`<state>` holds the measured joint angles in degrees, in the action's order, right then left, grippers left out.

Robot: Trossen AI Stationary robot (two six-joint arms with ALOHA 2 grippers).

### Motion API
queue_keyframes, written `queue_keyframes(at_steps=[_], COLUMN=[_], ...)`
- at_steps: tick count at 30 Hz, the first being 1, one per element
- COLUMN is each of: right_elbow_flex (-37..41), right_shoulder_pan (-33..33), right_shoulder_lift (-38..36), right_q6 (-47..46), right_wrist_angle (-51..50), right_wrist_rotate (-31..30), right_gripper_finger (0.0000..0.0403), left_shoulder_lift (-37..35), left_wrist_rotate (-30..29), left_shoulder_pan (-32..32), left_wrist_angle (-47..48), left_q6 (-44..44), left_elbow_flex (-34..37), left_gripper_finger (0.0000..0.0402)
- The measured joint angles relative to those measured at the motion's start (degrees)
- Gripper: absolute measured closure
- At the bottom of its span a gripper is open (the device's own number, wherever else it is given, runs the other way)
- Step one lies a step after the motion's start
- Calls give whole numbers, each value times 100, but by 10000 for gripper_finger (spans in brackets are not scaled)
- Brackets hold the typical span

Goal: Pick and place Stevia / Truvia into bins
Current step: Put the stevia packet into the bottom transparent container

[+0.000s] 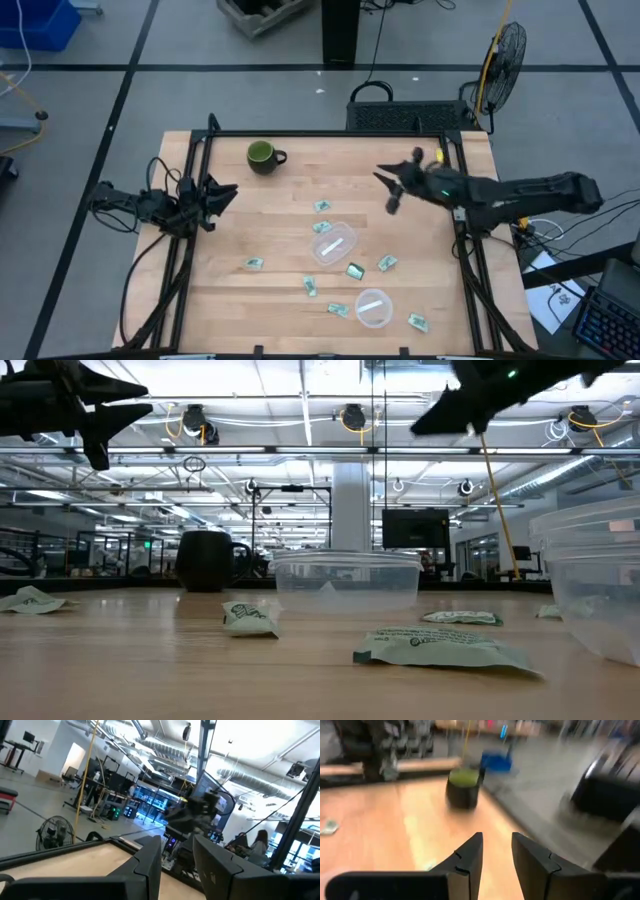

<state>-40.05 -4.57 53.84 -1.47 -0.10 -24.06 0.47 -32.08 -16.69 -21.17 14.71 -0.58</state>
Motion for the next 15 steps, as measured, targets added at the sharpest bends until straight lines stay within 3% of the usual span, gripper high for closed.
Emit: queue_keyframes(at_steps=[3, 5, 15], right_elbow_flex=[-309, -470, -573], right_shoulder_pan=[-679, -992, -1400], right_shoulder_lift=[590, 938, 2511], right_q6=[-751, -977, -792], right_wrist_angle=[-485, -614, -87], right_wrist_rotate=[1406, 1947, 2732], right_gripper_finger=[307, 307, 307], left_shoulder_lift=[0, 0, 0], left_wrist_rotate=[0, 0, 0], left_shoulder_pan=[0, 0, 0], left_wrist_angle=[0, 0, 2], left_q6=[251, 387, 450], left_elbow_flex=[0, 0, 0], left_gripper_finger=[284, 284, 284])
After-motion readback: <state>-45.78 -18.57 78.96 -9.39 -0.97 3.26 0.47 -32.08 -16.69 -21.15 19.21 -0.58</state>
